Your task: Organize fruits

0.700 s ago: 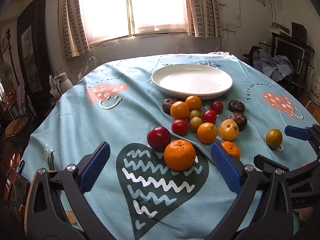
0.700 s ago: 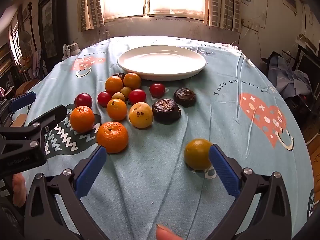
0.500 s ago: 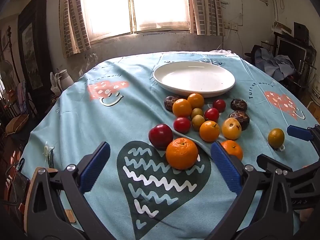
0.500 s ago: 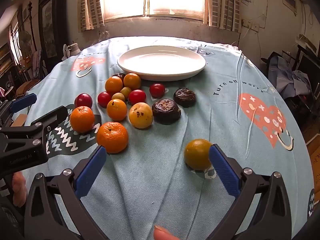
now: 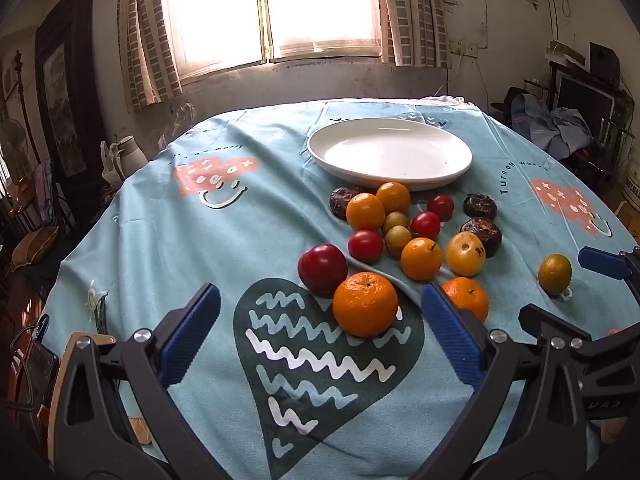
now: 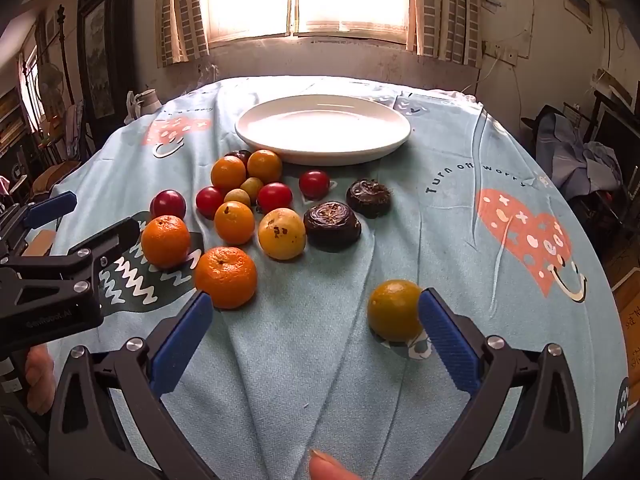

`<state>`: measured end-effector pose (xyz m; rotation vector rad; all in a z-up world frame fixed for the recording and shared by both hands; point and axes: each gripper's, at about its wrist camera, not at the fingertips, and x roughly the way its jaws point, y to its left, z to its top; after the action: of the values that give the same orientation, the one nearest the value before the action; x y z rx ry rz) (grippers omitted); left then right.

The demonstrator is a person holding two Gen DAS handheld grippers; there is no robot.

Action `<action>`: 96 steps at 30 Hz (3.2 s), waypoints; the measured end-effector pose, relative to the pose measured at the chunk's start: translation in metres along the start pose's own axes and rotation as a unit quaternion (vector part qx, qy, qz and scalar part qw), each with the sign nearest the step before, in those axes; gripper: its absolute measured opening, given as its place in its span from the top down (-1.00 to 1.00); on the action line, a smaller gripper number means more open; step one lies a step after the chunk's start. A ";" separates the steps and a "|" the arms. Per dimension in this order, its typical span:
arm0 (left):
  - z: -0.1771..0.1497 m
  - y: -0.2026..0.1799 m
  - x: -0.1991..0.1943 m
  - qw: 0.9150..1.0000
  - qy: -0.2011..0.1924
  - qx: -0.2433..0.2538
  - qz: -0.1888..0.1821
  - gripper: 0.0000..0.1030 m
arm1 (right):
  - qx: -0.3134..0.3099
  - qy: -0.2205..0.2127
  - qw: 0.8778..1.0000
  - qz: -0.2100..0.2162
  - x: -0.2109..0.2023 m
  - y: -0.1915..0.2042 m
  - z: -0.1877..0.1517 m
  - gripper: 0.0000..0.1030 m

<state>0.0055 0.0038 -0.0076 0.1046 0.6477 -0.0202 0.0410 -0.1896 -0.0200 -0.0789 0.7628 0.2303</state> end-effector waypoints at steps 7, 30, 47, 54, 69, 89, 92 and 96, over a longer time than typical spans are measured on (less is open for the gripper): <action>0.000 -0.001 0.001 1.000 0.002 0.000 0.000 -0.96 | 0.000 -0.001 1.000 0.001 -0.001 0.002 -0.001 -0.97; 0.000 -0.001 0.002 1.000 0.004 0.001 0.000 -0.96 | 0.000 -0.005 1.000 0.002 -0.003 0.000 0.002 -0.97; -0.004 -0.006 0.004 1.000 0.006 0.002 -0.001 -0.96 | 0.001 -0.005 1.000 0.002 -0.004 0.000 0.002 -0.97; -0.004 -0.006 0.004 1.000 0.006 0.003 -0.001 -0.96 | 0.001 -0.007 1.000 0.002 -0.004 0.001 0.002 -0.97; -0.006 -0.008 0.005 1.000 0.009 0.004 -0.002 -0.96 | 0.001 -0.007 1.000 0.002 -0.004 0.000 0.000 -0.97; -0.009 -0.008 0.008 1.000 0.015 -0.001 -0.019 -0.96 | 0.082 -0.017 0.982 0.170 -0.002 -0.029 -0.003 -0.97; -0.011 -0.004 0.015 0.998 0.030 -0.012 -0.056 -0.96 | 0.132 0.016 0.966 0.223 0.000 -0.046 -0.004 -0.97; -0.013 0.001 0.024 0.995 0.049 -0.002 -0.089 -0.96 | 0.113 0.021 0.981 0.159 -0.008 -0.060 0.000 -0.97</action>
<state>0.0169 0.0065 -0.0319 0.0430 0.7529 -0.1866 0.0495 -0.2494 -0.0155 0.2567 0.8381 0.4452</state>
